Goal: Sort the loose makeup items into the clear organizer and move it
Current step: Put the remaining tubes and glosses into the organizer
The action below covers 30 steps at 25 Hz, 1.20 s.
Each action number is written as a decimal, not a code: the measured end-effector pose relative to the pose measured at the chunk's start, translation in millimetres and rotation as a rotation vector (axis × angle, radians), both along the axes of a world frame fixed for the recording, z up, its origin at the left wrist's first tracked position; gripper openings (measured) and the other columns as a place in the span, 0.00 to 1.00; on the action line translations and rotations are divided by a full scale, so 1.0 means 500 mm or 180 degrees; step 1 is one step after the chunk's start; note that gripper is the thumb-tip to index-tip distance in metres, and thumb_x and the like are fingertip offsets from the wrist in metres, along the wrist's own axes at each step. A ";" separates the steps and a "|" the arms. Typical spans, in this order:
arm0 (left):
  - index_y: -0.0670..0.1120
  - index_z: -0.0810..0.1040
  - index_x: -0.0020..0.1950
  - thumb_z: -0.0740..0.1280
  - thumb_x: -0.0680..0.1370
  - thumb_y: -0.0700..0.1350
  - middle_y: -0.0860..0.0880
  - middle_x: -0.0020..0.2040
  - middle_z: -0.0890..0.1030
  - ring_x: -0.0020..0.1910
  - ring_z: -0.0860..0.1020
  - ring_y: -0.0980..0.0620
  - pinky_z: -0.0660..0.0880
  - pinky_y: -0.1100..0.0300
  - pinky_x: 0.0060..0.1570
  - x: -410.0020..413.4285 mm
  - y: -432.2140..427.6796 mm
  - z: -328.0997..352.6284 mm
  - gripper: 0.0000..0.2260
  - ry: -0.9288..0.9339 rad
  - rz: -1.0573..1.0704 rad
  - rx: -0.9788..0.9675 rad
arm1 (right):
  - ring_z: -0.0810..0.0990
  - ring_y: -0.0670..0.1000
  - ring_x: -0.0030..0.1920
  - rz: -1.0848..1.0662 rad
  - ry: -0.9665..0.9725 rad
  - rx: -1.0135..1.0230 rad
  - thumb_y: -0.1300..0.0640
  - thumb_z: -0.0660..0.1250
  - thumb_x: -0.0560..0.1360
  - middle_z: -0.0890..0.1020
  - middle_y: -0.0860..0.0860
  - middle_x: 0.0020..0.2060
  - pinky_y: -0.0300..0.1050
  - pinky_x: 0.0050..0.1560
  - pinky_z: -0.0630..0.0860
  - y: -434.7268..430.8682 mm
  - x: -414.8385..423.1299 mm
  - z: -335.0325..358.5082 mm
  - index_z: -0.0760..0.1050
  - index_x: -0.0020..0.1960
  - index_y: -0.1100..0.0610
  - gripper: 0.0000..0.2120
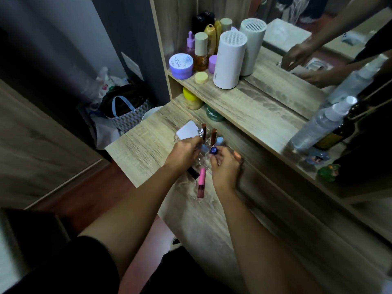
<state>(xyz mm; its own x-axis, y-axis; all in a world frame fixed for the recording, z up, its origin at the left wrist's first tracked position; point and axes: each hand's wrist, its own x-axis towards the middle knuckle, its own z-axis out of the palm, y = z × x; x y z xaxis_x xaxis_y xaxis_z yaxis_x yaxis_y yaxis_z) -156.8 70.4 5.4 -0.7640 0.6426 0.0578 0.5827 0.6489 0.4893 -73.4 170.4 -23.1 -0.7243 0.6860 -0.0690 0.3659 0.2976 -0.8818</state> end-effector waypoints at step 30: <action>0.38 0.80 0.51 0.69 0.74 0.42 0.37 0.46 0.82 0.46 0.80 0.41 0.74 0.52 0.46 0.006 -0.190 -0.065 0.10 -0.0310 0.0888 -0.0081 | 0.77 0.59 0.56 0.1324 -0.0737 0.1178 0.60 0.66 0.75 0.81 0.59 0.54 0.48 0.59 0.71 -0.061 0.011 -0.026 0.77 0.57 0.60 0.11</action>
